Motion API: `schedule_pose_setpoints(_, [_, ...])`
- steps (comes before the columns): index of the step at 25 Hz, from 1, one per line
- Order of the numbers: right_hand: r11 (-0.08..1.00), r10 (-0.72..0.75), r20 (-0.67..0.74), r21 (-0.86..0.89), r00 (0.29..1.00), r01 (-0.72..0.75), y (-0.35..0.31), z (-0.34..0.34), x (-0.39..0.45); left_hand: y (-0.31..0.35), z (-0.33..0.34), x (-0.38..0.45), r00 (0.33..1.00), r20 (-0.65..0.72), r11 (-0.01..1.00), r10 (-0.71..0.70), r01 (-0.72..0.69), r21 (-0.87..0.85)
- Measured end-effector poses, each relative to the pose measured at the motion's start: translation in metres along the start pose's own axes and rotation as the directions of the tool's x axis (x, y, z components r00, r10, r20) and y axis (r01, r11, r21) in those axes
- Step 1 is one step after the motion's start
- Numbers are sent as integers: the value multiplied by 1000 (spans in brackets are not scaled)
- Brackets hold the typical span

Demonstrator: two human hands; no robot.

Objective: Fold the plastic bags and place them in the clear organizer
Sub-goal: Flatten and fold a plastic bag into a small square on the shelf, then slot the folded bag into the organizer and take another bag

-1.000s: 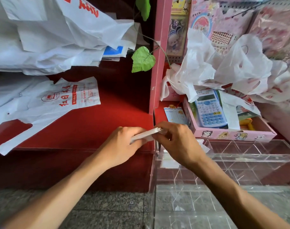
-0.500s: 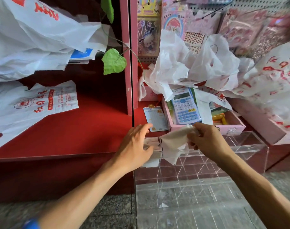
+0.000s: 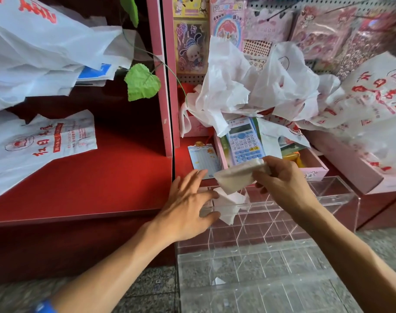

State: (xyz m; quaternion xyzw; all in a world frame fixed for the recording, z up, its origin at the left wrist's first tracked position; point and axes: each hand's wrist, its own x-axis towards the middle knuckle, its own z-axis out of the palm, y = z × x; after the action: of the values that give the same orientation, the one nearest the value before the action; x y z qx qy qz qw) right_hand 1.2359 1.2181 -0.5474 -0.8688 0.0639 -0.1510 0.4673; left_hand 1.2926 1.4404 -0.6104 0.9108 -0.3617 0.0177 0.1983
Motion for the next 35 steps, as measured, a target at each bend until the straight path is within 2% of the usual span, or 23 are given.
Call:
schedule_pose_setpoints(2, [992,-22,82,-124,996,32,3,3,-1,-3,1,2,997,54,998,-55,56,-25])
schedule_pose_setpoints(5, [941,-86,98,-319,992,113,9,7,-1,-4,2,6,994,55,995,-98,99,-25])
schedule_pose_setpoints(9, [886,-213,84,-404,974,228,16,5,1,-4,3,8,993,64,994,-103,106,-37])
schedule_pose_setpoints(13, [824,-317,143,-447,938,347,19,15,0,-5,4,7,994,60,996,-87,89,-30])
schedule_pose_setpoints(16, [797,-306,203,-480,930,367,19,23,-2,-7,3,6,998,29,996,-57,59,-68])
schedule_pose_setpoints(19, [789,-215,239,-529,947,313,18,27,-1,-9,-1,4,999,-1,988,-37,37,-148])
schedule_pose_setpoints(23, [783,-181,236,-553,955,285,2,37,5,-11,-18,-7,989,-144,977,-21,-10,-214])
schedule_pose_setpoints(25, [810,-257,222,-482,941,335,-12,50,6,-19,-32,-15,965,-254,979,-64,11,-206])
schedule_pose_setpoints(28, [798,-386,252,-392,887,458,-32,80,2,-41,-62,-31,907,-371,967,-198,118,-225])
schedule_pose_setpoints(32, [734,-481,372,-325,794,596,-49,135,-6,-101,-95,-76,826,-372,906,-423,373,-201])
schedule_pose_setpoints(35, [701,-517,427,-287,742,653,-53,164,-6,-150,-109,-117,695,-393,798,-602,547,-253])
